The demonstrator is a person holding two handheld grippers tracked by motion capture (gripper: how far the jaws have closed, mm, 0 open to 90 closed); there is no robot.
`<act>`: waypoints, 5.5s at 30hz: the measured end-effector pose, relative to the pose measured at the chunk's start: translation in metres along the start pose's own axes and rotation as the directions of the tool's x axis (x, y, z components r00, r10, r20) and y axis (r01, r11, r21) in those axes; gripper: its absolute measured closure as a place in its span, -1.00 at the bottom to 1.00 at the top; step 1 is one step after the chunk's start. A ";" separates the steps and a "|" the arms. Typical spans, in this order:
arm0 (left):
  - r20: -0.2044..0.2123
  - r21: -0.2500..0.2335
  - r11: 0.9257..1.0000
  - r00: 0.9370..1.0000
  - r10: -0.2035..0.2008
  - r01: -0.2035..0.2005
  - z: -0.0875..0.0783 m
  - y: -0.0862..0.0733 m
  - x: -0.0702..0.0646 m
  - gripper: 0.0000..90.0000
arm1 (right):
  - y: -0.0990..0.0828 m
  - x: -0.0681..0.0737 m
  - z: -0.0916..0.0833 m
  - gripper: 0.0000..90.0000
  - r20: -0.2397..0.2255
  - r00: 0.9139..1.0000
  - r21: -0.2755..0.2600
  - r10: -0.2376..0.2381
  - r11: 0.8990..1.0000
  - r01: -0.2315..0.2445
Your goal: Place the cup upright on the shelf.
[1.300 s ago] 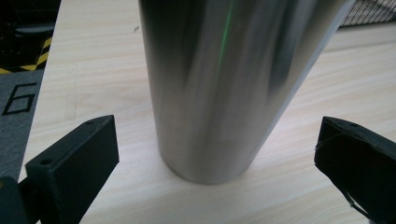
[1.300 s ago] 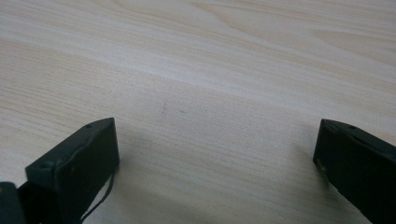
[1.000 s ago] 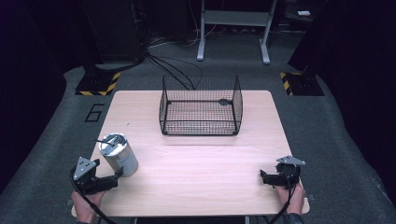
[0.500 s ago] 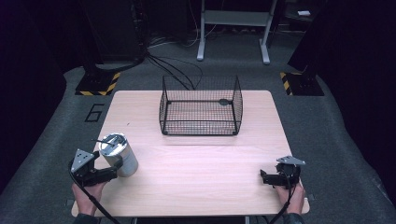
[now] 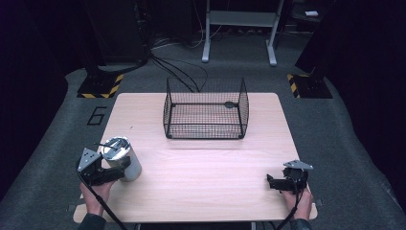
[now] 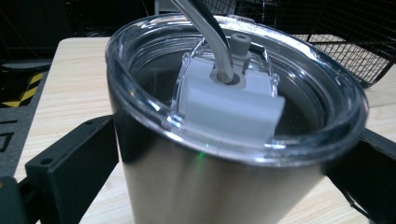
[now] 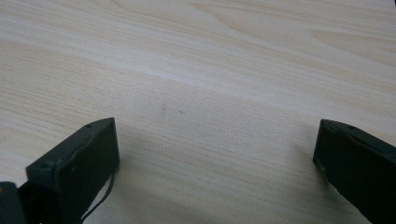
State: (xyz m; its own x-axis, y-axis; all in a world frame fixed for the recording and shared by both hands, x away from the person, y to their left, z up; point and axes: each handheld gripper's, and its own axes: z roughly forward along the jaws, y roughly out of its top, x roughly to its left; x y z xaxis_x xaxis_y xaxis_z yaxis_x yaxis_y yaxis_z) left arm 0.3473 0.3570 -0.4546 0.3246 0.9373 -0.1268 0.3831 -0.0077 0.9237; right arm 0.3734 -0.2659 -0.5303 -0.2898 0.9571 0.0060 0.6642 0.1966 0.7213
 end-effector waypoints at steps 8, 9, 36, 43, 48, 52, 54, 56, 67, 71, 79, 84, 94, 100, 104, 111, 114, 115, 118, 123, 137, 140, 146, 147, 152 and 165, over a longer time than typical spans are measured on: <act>-0.008 -0.025 1.000 1.000 -0.005 0.005 0.005 0.000 -0.001 -1.00 | 0.000 0.000 0.000 -1.00 0.001 1.000 -0.001 -0.001 1.000 0.001; -0.009 -0.026 1.000 1.000 -0.005 0.004 0.005 0.000 -0.001 -1.00 | 0.000 0.000 0.000 -1.00 0.001 1.000 -0.001 0.000 1.000 0.000; -0.032 -0.069 0.997 0.999 0.013 -0.016 0.012 0.002 -0.006 -0.99 | 0.000 0.000 0.000 -1.00 0.001 1.000 0.001 -0.001 1.000 0.001; -0.039 -0.085 0.996 0.999 0.013 -0.017 0.017 0.001 -0.008 -0.98 | 0.000 0.000 0.000 -1.00 0.001 1.000 -0.001 0.000 1.000 0.000; -0.045 -0.088 0.996 0.999 0.025 -0.029 0.017 0.000 -0.009 -0.96 | 0.000 0.000 0.000 -1.00 0.001 1.000 -0.002 -0.002 1.000 0.002; -0.034 -0.081 0.996 0.999 0.031 -0.034 0.017 0.001 -0.007 -0.95 | 0.000 0.000 0.000 -1.00 0.001 1.000 -0.002 -0.002 1.000 0.002; -0.032 -0.073 0.997 0.999 0.033 -0.036 0.016 0.002 -0.006 -0.95 | 0.000 0.000 0.000 -1.00 0.001 1.000 -0.001 0.000 1.000 0.000; -0.028 -0.072 0.997 0.999 0.029 -0.031 0.017 0.003 -0.004 -0.95 | 0.000 0.000 0.000 -1.00 0.001 1.000 0.001 0.000 1.000 0.000; -0.014 -0.080 0.996 0.999 0.046 -0.047 0.011 0.017 -0.005 -0.94 | 0.000 0.000 0.000 -1.00 0.000 1.000 0.004 0.003 1.000 -0.003; 0.007 -0.084 0.995 0.999 0.053 -0.052 0.008 0.023 -0.008 -0.94 | 0.000 0.000 0.000 -1.00 0.000 1.000 0.003 0.002 1.000 -0.002; 0.044 -0.082 0.993 0.995 0.089 -0.086 0.008 0.034 -0.018 -0.94 | 0.001 -0.001 0.001 -1.00 0.000 1.000 0.001 -0.011 1.000 0.011; 0.072 -0.081 0.993 0.993 0.097 -0.091 0.011 0.039 -0.023 -0.94 | 0.001 0.000 0.002 -1.00 -0.001 1.000 -0.002 -0.002 1.000 0.002; 0.115 -0.074 0.989 0.984 0.133 -0.125 0.016 0.051 -0.038 -0.94 | 0.002 0.000 0.002 -1.00 -0.001 1.000 -0.004 -0.002 1.000 0.002; 0.143 -0.078 0.987 0.978 0.153 -0.142 0.021 0.057 -0.048 -0.94 | 0.002 -0.001 0.002 -1.00 0.002 1.000 0.000 -0.006 1.000 0.006; 0.160 -0.083 0.984 0.973 0.167 -0.155 0.024 0.062 -0.055 -0.94 | 0.002 0.000 0.003 -1.00 0.002 1.000 -0.005 0.005 1.000 -0.005; 0.184 -0.083 0.980 0.963 0.195 -0.183 0.030 0.067 -0.065 -0.94 | 0.002 0.000 0.002 -1.00 -0.001 1.000 -0.003 0.003 1.000 -0.003; 0.194 -0.078 0.978 0.960 0.204 -0.192 0.031 0.069 -0.068 -0.94 | 0.002 0.000 0.003 -1.00 -0.001 1.000 -0.003 0.004 1.000 -0.004; 0.196 -0.080 0.978 0.959 0.204 -0.191 0.032 0.070 -0.069 -0.94 | 0.002 -0.001 0.003 -1.00 -0.001 1.000 -0.002 0.005 1.000 -0.005; 0.203 -0.086 0.978 0.957 0.205 -0.191 0.033 0.072 -0.072 -0.94 | 0.002 -0.001 0.002 -1.00 0.002 1.000 -0.002 0.007 1.000 -0.007; 0.222 -0.089 0.975 0.950 0.218 -0.203 0.036 0.078 -0.078 -0.94 | 0.002 -0.001 0.002 -1.00 0.002 1.000 -0.002 0.007 1.000 -0.007; 0.277 -0.091 0.969 0.928 0.247 -0.231 0.051 0.091 -0.097 -0.94 | 0.002 -0.001 0.002 -1.00 0.002 1.000 -0.002 0.007 1.000 -0.007; 0.287 -0.088 0.969 0.925 0.248 -0.232 0.054 0.093 -0.100 -0.94 | 0.002 -0.001 0.002 -1.00 0.002 1.000 -0.001 0.008 1.000 -0.008; 0.302 -0.086 0.968 0.920 0.251 -0.236 0.059 0.097 -0.105 -0.94 | 0.002 -0.001 0.002 -1.00 0.003 1.000 -0.002 0.008 1.000 -0.008; 0.304 -0.084 0.968 0.919 0.249 -0.235 0.059 0.097 -0.106 -0.94 | 0.002 -0.001 0.002 -1.00 0.002 1.000 -0.002 0.007 1.000 -0.007; 0.320 -0.089 0.967 0.912 0.256 -0.240 0.063 0.102 -0.111 -0.94 | 0.002 -0.001 0.002 -1.00 0.002 1.000 -0.001 0.007 1.000 -0.007; 0.353 -0.091 0.961 0.894 0.275 -0.259 0.074 0.115 -0.128 -0.94 | 0.002 -0.001 0.002 -1.00 0.002 1.000 -0.001 0.008 1.000 -0.008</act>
State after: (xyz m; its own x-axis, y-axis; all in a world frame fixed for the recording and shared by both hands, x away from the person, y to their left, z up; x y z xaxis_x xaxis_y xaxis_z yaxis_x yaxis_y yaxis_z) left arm 0.4137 0.2103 -0.3590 0.7007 0.7133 0.0127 0.2056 -0.2189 0.9538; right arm 0.3767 -0.2656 -0.5304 -0.2825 0.9592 0.0104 0.6658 0.1883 0.7220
